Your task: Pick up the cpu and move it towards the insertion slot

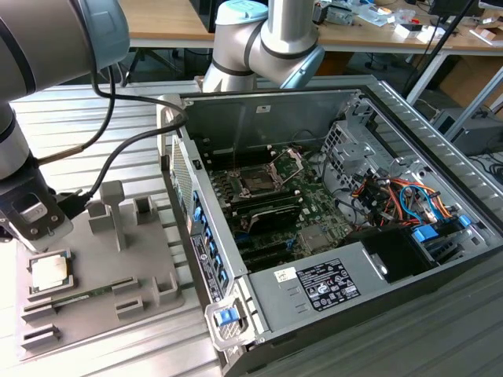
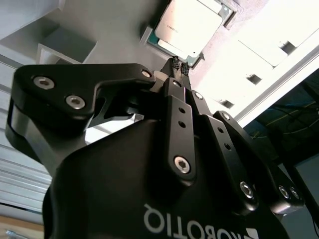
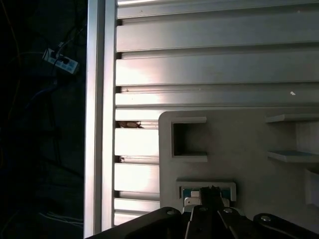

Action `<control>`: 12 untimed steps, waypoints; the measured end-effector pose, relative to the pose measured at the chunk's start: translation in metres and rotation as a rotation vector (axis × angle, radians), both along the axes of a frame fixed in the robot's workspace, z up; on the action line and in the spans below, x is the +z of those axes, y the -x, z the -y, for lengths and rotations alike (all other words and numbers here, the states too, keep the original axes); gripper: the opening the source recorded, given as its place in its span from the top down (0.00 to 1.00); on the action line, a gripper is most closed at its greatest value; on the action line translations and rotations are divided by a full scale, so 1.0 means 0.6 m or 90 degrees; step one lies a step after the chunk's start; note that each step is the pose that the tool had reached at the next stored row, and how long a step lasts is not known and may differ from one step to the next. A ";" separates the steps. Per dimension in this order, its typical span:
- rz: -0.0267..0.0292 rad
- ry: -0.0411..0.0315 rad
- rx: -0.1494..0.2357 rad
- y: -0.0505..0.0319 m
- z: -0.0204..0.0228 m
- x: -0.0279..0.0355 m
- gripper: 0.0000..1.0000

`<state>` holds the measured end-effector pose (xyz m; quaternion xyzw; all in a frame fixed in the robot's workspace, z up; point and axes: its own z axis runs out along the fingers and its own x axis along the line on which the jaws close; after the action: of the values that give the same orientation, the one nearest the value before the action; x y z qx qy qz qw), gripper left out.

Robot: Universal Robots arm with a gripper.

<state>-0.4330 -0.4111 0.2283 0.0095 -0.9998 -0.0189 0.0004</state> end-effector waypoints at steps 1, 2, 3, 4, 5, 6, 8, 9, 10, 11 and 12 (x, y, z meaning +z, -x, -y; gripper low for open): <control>0.0000 0.0000 0.000 0.000 0.0001 -0.001 0.89; 0.0000 0.0001 0.000 0.000 0.0002 -0.001 0.89; 0.0000 0.0001 0.000 0.000 0.0003 -0.002 0.89; 0.0000 0.0001 0.000 0.000 0.0003 -0.003 0.89; 0.0000 0.0004 0.001 0.000 0.0004 -0.003 0.89; 0.0000 0.0006 0.002 0.000 0.0006 -0.004 0.89; 0.0000 0.0016 0.010 0.000 0.0011 -0.005 0.89; -0.0001 0.0020 0.013 0.000 0.0012 -0.005 0.89; 0.0000 0.0023 0.016 0.000 0.0013 -0.006 0.89; 0.0000 0.0024 0.017 0.000 0.0014 -0.006 0.89; 0.0000 0.0024 0.018 0.000 0.0017 -0.007 0.89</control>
<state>-0.4330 -0.4122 0.2242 0.0234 -0.9996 -0.0170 0.0007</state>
